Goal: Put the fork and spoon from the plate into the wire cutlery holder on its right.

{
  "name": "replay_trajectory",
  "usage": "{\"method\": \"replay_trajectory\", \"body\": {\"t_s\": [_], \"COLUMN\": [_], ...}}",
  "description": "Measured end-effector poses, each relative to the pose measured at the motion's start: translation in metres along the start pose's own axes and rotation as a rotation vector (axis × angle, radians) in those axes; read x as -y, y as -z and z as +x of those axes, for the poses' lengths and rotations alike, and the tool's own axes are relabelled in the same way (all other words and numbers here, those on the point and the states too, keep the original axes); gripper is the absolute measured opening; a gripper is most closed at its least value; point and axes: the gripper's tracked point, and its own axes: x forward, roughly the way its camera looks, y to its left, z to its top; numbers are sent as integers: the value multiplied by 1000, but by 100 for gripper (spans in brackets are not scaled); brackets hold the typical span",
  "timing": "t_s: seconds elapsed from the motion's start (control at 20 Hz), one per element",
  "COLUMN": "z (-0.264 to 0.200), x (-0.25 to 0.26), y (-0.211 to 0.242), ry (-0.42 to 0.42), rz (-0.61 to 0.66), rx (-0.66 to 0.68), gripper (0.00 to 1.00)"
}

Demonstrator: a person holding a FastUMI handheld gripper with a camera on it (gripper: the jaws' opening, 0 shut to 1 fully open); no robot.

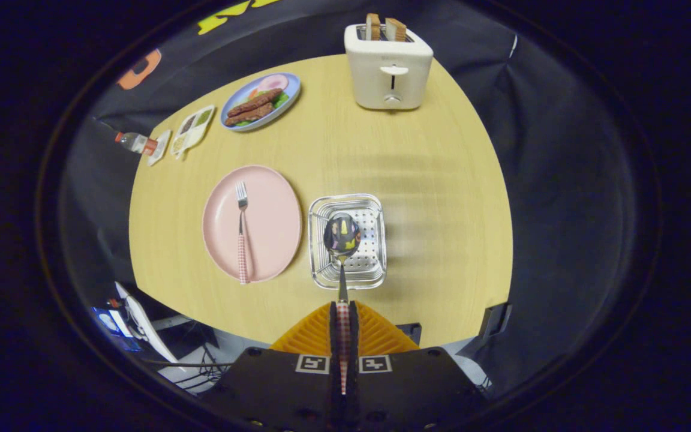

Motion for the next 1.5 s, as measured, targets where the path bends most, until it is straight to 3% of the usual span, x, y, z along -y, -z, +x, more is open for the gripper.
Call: {"method": "replay_trajectory", "body": {"t_s": [0.35, 0.45, 0.65, 0.7, 0.8, 1.15, 1.3, 1.5], "z": [17, 16, 8, 4, -9, -44, -27, 22], "x": [0, -2, -4, -5, -12, -80, -112, -151], "y": [-10, -17, -37, -42, -56, -85, -61, -25], "ry": [31, 20, 17, 18, 2, -82, -99, -126], "rz": [73, 83, 79, 73, 43, -125, -195, -224], "rx": [-113, -107, -28, 8, 109, 497, 538, 482], "gripper": [3, 7, 18, 29, 36, 74, 88, 88]}}
